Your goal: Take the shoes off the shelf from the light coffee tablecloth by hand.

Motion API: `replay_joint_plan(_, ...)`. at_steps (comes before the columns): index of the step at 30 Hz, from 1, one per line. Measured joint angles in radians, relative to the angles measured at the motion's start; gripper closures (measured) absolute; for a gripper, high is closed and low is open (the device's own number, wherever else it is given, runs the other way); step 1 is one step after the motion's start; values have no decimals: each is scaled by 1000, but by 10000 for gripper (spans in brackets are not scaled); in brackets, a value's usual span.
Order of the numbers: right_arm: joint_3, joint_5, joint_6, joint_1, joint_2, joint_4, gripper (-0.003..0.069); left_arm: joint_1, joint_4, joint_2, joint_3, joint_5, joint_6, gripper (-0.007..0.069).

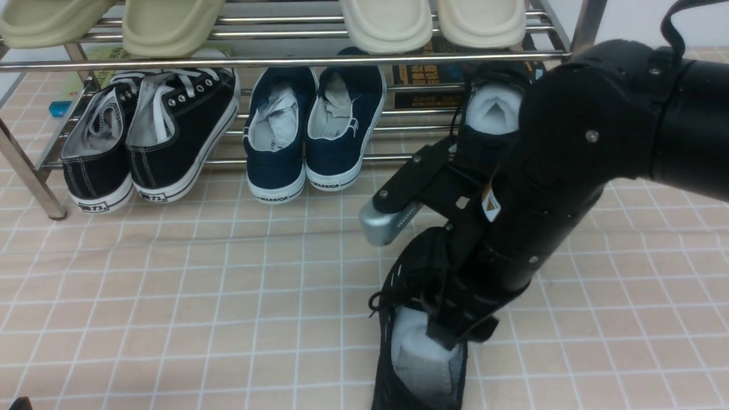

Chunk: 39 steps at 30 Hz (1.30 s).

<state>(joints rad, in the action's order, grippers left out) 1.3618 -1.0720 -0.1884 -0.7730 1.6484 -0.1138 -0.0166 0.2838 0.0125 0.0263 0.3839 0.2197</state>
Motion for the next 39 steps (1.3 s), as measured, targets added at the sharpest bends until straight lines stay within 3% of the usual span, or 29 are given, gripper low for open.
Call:
replay_joint_plan(2, 1, 9, 0, 1, 0, 43, 218, 0, 0, 0, 0, 0, 0, 384)
replay_joint_plan(5, 16, 17, 0, 18, 0, 90, 325, 0, 0, 0, 0, 0, 0, 384)
replay_joint_plan(11, 73, 90, 0, 99, 0, 83, 650, 0, 0, 0, 0, 0, 0, 384)
replay_joint_plan(14, 78, 136, 0, 128, 0, 83, 672, 0, 0, 0, 0, 0, 0, 384)
replay_joint_plan(21, 78, 214, 1, 182, 0, 86, 619, 0, 0, 0, 0, 0, 0, 384)
replay_joint_plan(31, 78, 219, 110, 306, 0, 97, 363, 0, 0, 0, 0, 0, 0, 384)
replay_joint_plan(39, 196, 216, 123, 336, 101, 82, 343, 0, 0, 0, 0, 0, 0, 384)
